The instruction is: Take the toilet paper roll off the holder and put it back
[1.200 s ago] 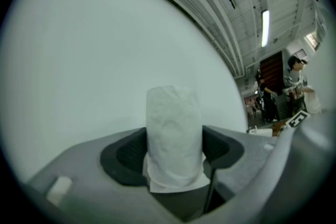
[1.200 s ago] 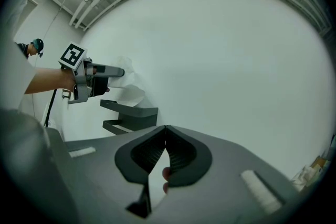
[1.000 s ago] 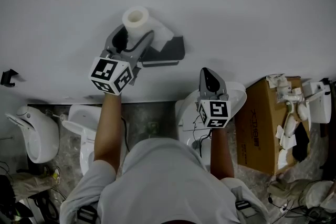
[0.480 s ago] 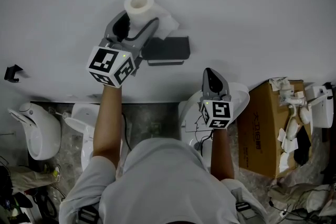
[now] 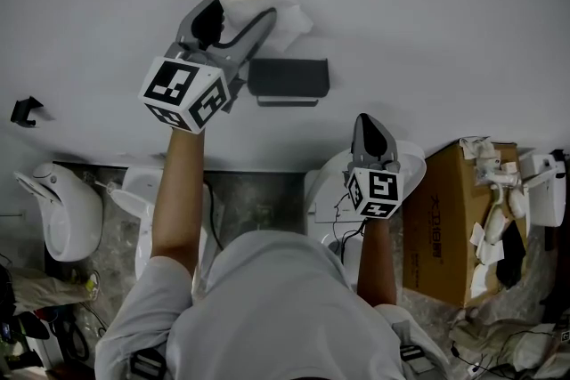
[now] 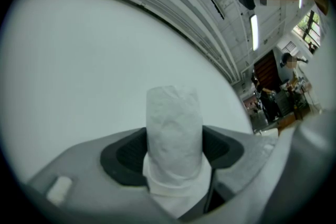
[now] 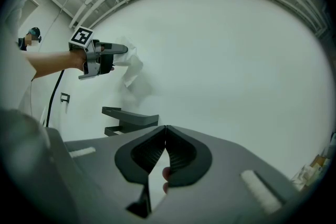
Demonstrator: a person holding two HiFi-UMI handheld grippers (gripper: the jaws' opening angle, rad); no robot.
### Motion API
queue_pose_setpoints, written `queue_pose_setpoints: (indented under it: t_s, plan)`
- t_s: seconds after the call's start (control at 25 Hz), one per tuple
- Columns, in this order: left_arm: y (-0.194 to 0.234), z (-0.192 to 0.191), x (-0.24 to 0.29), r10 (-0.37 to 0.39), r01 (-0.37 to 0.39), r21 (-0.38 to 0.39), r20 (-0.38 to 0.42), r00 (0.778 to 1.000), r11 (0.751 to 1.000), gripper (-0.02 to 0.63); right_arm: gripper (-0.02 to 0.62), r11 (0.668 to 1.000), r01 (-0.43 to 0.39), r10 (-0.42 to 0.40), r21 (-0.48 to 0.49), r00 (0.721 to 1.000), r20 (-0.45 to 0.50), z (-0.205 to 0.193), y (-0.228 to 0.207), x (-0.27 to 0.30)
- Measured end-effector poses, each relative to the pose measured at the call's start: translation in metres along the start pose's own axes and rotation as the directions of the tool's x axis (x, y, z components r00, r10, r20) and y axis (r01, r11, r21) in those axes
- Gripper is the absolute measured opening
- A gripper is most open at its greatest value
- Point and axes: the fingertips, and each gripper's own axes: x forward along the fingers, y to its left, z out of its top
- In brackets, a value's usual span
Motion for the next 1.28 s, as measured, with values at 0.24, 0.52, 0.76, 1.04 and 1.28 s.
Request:
queue_pose_setpoints:
  t_s: [0.24, 0.52, 0.76, 1.04, 1.28]
  plan:
    - [-0.003, 0.012, -0.001, -0.003, 0.003, 0.004, 0.019, 1.0, 1.0, 0.308, 0.003, 1.0, 0.0, 0.0, 0.001, 1.0, 0.005, 0.0, 0.001, -0.004]
    - [-0.002, 0.004, 0.002, -0.006, 0.006, -0.007, 0.011, 1.0, 1.0, 0.308, 0.003, 1.0, 0.007, -0.007, 0.009, 1.0, 0.014, 0.002, 0.0, -0.002]
    - [-0.004, -0.009, 0.005, -0.01, 0.009, -0.027, -0.006, 1.0, 1.0, 0.308, 0.003, 1.0, 0.01, -0.01, 0.007, 1.0, 0.006, 0.0, -0.002, -0.002]
    - [0.001, -0.033, 0.003, -0.01, 0.008, -0.056, -0.035, 0.999, 0.998, 0.308, 0.003, 1.0, 0.016, -0.016, 0.012, 1.0, -0.001, -0.003, -0.002, 0.002]
    - [-0.002, -0.06, -0.001, -0.018, 0.012, -0.085, -0.077, 0.997, 0.996, 0.308, 0.003, 1.0, 0.016, -0.016, 0.014, 1.0, -0.013, -0.008, 0.001, 0.002]
